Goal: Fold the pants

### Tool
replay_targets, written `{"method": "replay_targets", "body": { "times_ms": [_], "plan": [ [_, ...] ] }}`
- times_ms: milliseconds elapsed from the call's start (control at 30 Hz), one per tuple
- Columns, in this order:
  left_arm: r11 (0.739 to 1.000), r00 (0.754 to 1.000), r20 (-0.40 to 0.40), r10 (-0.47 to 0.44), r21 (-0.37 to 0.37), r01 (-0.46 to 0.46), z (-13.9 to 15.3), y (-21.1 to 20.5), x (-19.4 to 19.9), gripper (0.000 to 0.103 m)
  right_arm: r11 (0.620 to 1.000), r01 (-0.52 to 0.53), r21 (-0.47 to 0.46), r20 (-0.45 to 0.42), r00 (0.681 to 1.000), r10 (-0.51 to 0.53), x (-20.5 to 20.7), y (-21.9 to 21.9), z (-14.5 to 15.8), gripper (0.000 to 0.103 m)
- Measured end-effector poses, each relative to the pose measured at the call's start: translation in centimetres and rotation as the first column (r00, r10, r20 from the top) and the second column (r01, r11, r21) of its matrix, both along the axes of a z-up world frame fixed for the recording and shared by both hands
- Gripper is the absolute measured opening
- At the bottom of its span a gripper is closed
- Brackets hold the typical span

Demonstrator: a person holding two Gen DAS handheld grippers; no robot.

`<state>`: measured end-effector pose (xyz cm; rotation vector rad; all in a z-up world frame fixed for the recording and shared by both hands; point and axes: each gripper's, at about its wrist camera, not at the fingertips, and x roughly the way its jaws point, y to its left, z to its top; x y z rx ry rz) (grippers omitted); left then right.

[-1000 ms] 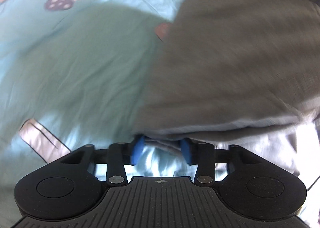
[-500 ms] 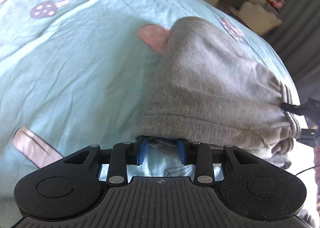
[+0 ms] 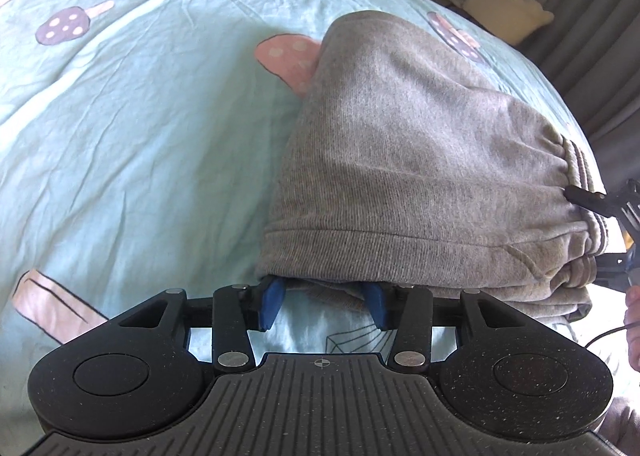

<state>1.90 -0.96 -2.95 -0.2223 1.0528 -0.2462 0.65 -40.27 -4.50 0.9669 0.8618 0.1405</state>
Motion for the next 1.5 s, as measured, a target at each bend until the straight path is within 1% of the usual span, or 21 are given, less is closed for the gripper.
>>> {"method": "replay_targets", "body": {
  "times_ms": [33, 67, 133, 200, 333, 367, 400, 433, 467, 600, 700, 767, 833, 867, 967, 1033, 1100, 1267, 1367, 1433, 1500],
  "plan": [
    [1.000, 1.000, -0.001, 0.000, 0.001, 0.000, 0.0, 0.0, 0.0, 0.049, 1.000, 0.007, -0.021, 0.003, 1.000, -0.007, 0.0, 0.1, 0.1, 0.058],
    [1.000, 1.000, -0.003, 0.001, -0.001, -0.001, 0.0, 0.0, 0.0, 0.049, 0.999, 0.017, -0.029, 0.008, 1.000, -0.017, -0.1, 0.2, 0.1, 0.052],
    [1.000, 1.000, -0.007, 0.005, -0.008, -0.005, 0.0, -0.1, 0.1, 0.049, 0.999, 0.037, -0.023, 0.025, 0.999, -0.037, -0.4, 0.2, 0.0, 0.048],
    [1.000, 1.000, -0.013, 0.010, -0.020, -0.011, -0.1, 0.0, 0.2, 0.048, 0.998, 0.050, -0.031, 0.036, 0.998, -0.049, -0.6, 0.4, 0.0, 0.048],
    [0.998, 0.999, -0.037, 0.029, -0.057, -0.031, -0.4, 0.5, 0.4, 0.048, 0.998, 0.051, -0.035, 0.016, 0.999, -0.050, 0.2, 0.9, 0.2, 0.059],
    [0.997, 0.999, -0.042, 0.034, -0.064, -0.036, -0.4, 0.6, 0.5, 0.047, 0.998, 0.047, -0.050, 0.005, 0.999, -0.047, 0.4, 1.1, 0.4, 0.059],
    [0.997, 0.998, -0.046, 0.036, -0.069, -0.039, -0.5, 0.6, 0.5, 0.046, 0.996, 0.046, -0.077, -0.007, 0.999, -0.047, 0.6, 1.4, 0.7, 0.057],
    [0.997, 0.998, -0.047, 0.034, -0.070, -0.038, -0.5, 0.6, 0.5, 0.046, 0.992, 0.048, -0.113, -0.016, 0.999, -0.050, 0.7, 1.7, 1.2, 0.050],
    [0.997, 0.998, -0.047, 0.031, -0.071, -0.034, -0.4, 0.6, 0.5, 0.046, 0.987, 0.045, -0.152, -0.010, 0.999, -0.048, 0.6, 2.1, 1.8, 0.048],
    [0.996, 0.998, -0.045, 0.045, -0.077, -0.048, -0.2, 0.9, 0.3, 0.035, 0.945, 0.027, -0.325, 0.081, 0.997, 0.000, -0.3, 4.2, 4.9, 0.040],
    [0.993, 0.997, -0.031, 0.065, -0.099, -0.067, 0.2, 1.2, -0.1, 0.028, 0.930, 0.045, -0.364, 0.139, 0.990, 0.006, -0.9, 4.8, 7.0, 0.039],
    [0.993, 0.998, -0.006, 0.060, -0.100, -0.061, 0.8, 1.2, -0.5, 0.027, 0.931, 0.065, -0.359, 0.177, 0.984, -0.001, -1.0, 4.5, 8.4, 0.039],
    [0.995, 0.999, 0.020, 0.036, -0.093, -0.034, 1.2, 0.9, -0.8, 0.029, 0.935, 0.085, -0.345, 0.204, 0.979, -0.013, -1.0, 4.0, 9.6, 0.038],
    [0.996, 0.999, 0.029, 0.017, -0.092, -0.014, 1.5, 0.6, -0.9, 0.033, 0.934, 0.095, -0.346, 0.217, 0.976, -0.018, -1.0, 3.8, 10.0, 0.038],
    [0.995, 0.998, 0.042, -0.039, -0.091, 0.043, 1.8, -0.4, -1.2, 0.054, 0.921, 0.116, -0.371, 0.244, 0.969, -0.023, -1.4, 3.5, 11.0, 0.038],
    [0.995, 0.997, 0.049, -0.056, -0.083, 0.060, 1.9, -1.0, -1.3, 0.058, 0.925, 0.118, -0.360, 0.233, 0.972, -0.034, -1.5, 3.1, 10.8, 0.038],
    [0.995, 0.997, 0.055, -0.058, -0.073, 0.062, 2.2, -1.3, -1.3, 0.059, 0.924, 0.111, -0.365, 0.204, 0.978, -0.037, -1.5, 2.7, 10.0, 0.038],
    [0.992, 0.994, 0.091, -0.059, -0.102, 0.068, 3.4, -1.1, -1.4, 0.059, 0.925, 0.115, -0.362, 0.153, 0.986, -0.063, -1.9, 1.8, 7.7, 0.038],
    [0.993, 0.994, 0.097, -0.058, -0.092, 0.067, 3.6, -1.3, -1.2, 0.059, 0.920, 0.090, -0.382, 0.122, 0.991, -0.046, -1.8, 1.9, 6.6, 0.038],
    [0.995, 0.995, 0.086, -0.052, -0.077, 0.059, 3.6, -1.4, -1.0, 0.058, 0.901, 0.047, -0.432, 0.059, 0.998, -0.024, -1.6, 2.1, 5.9, 0.044],
    [0.995, 0.996, 0.078, -0.050, -0.079, 0.056, 3.9, -1.5, -0.9, 0.058, 0.867, 0.052, -0.496, 0.023, 0.999, -0.047, -1.9, 2.0, 5.5, 0.049]
  ]
}}
